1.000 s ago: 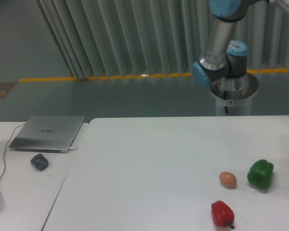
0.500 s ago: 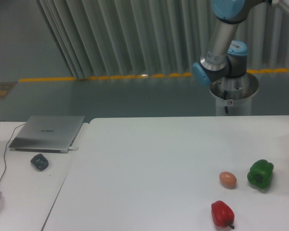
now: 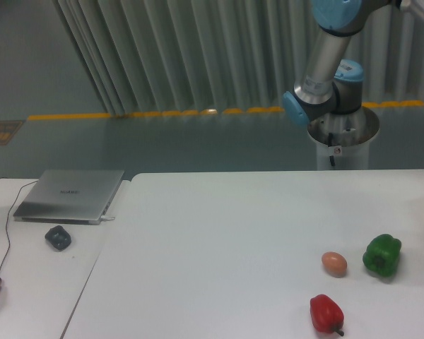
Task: Place the triangular bread on the table
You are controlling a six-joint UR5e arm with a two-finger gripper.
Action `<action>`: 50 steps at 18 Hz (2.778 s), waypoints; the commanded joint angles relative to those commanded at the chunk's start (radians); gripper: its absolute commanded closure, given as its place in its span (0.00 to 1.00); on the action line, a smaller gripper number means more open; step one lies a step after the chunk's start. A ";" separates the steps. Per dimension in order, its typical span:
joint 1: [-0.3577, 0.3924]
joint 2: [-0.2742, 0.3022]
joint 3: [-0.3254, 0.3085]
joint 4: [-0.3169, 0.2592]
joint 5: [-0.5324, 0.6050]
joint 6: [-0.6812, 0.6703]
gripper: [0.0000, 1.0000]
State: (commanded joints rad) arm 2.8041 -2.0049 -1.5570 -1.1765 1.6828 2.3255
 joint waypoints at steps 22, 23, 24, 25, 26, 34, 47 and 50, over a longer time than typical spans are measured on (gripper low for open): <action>0.008 0.011 0.092 -0.146 0.003 -0.081 0.80; 0.008 0.015 0.092 -0.147 0.003 -0.081 0.81; 0.008 0.018 0.094 -0.152 0.003 -0.081 0.81; 0.008 0.024 0.097 -0.166 0.003 -0.081 0.82; 0.008 0.028 0.100 -0.176 0.003 -0.081 0.83; 0.005 0.038 0.176 -0.293 -0.002 -0.106 0.94; -0.037 0.075 0.241 -0.439 -0.205 -0.349 0.94; -0.099 0.072 0.250 -0.430 -0.216 -0.539 0.94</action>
State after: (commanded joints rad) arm 2.7047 -1.9328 -1.3070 -1.6061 1.4665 1.7862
